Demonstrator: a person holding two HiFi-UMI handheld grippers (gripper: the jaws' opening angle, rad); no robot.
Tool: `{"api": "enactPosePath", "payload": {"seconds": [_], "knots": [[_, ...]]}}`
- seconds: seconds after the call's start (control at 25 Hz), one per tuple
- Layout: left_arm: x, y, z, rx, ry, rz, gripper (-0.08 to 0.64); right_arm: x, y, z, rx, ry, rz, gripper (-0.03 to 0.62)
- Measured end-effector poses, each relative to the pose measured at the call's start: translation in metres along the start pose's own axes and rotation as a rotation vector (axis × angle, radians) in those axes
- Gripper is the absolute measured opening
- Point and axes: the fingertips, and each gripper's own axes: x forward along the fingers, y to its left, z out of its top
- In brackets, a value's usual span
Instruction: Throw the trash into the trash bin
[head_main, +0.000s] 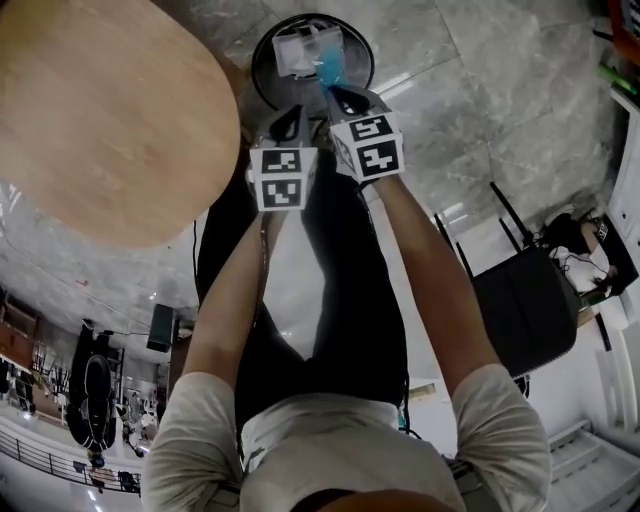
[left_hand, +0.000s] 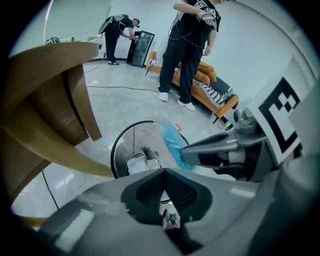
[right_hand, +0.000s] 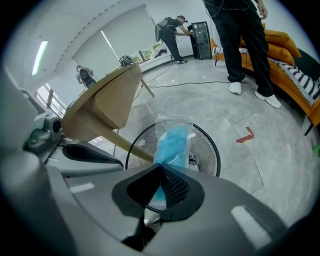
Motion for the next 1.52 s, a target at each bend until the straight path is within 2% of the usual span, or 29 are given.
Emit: {"api": "enactPosePath", "payload": {"seconds": [0.2,0.32,0.48,0.56,0.72,0.8,0.88,1.0,1.16,1.4,1.52], "knots": [[0.006,0.007,-0.002,-0.012,0.011,0.006,0.018,0.032,-0.005,-0.004,-0.032,0.083,0.019,0.014],[0.014,0.013,0.001,-0.005,0.013,-0.003,0.018,0.051,-0.010,-0.011,-0.014,0.124,0.013,0.014],[0.015,0.017,0.005,-0.002,0.015,0.003,0.018,0.057,-0.020,-0.011,0.020,0.116,-0.010,0.019],[0.008,0.014,0.004,0.009,0.019,0.003,0.018,0.054,-0.017,-0.014,0.022,0.114,-0.004,0.120],[0.000,0.006,0.010,0.026,0.011,-0.009,0.018,0.043,-0.015,-0.011,0.030,0.100,0.002,0.120],[-0.003,0.000,0.018,0.033,-0.005,-0.016,0.018,0.035,-0.017,-0.005,0.039,0.073,-0.006,0.082],[-0.008,-0.007,0.026,0.050,-0.024,-0.025,0.018,0.023,-0.019,0.006,0.040,0.026,-0.032,0.008],[-0.024,-0.016,0.032,0.064,-0.030,-0.033,0.018,-0.005,-0.014,0.020,0.027,-0.034,-0.058,0.008],[-0.070,-0.038,0.045,0.080,-0.035,-0.045,0.018,-0.064,0.009,0.038,0.055,-0.102,-0.043,0.008],[-0.138,-0.067,0.105,0.144,-0.130,-0.103,0.018,-0.160,0.048,0.099,0.040,-0.278,-0.053,0.008],[-0.171,-0.079,0.133,0.206,-0.178,-0.116,0.018,-0.207,0.066,0.127,0.033,-0.366,-0.059,0.008]]}}
